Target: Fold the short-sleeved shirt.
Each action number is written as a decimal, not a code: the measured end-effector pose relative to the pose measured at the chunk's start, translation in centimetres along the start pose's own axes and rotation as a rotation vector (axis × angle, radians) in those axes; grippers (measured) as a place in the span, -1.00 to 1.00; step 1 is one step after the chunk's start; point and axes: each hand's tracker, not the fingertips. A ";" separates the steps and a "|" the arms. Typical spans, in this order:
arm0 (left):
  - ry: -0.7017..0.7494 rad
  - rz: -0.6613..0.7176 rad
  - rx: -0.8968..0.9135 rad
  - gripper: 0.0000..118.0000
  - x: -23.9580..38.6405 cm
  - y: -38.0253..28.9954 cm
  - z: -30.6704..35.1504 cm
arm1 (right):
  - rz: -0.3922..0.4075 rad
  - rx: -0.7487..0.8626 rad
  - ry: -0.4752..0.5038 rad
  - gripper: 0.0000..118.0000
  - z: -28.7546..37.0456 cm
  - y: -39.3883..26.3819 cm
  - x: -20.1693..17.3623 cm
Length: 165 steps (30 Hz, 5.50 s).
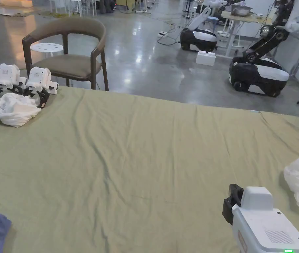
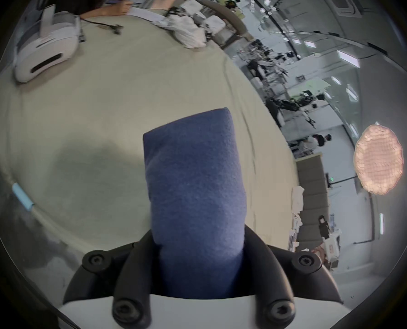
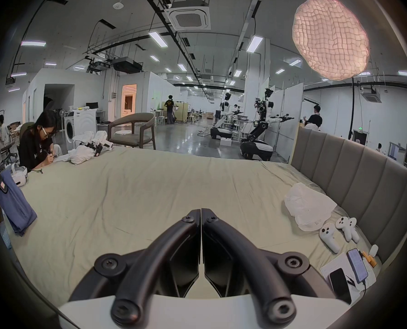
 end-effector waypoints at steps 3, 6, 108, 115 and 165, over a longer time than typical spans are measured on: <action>0.091 -0.016 -0.008 -0.65 -0.3 -0.6 0.2 | 0.008 -0.003 0.001 -1.00 -0.1 -0.1 0.0; 0.167 -0.005 -0.013 -0.53 -0.4 -1.1 0.1 | 0.005 -0.016 0.008 -1.00 -0.3 -0.4 0.0; 0.217 -0.860 0.905 0.92 29.5 -20.3 -16.8 | -0.202 0.121 -0.075 0.81 -0.3 2.1 0.2; 0.175 -0.831 0.886 0.92 29.6 -19.9 -16.3 | -0.293 0.071 -0.058 0.81 -0.5 3.0 0.7; 0.229 -0.813 0.855 0.92 27.6 -18.7 -17.4 | -0.123 0.116 -0.122 0.91 -1.7 1.4 0.3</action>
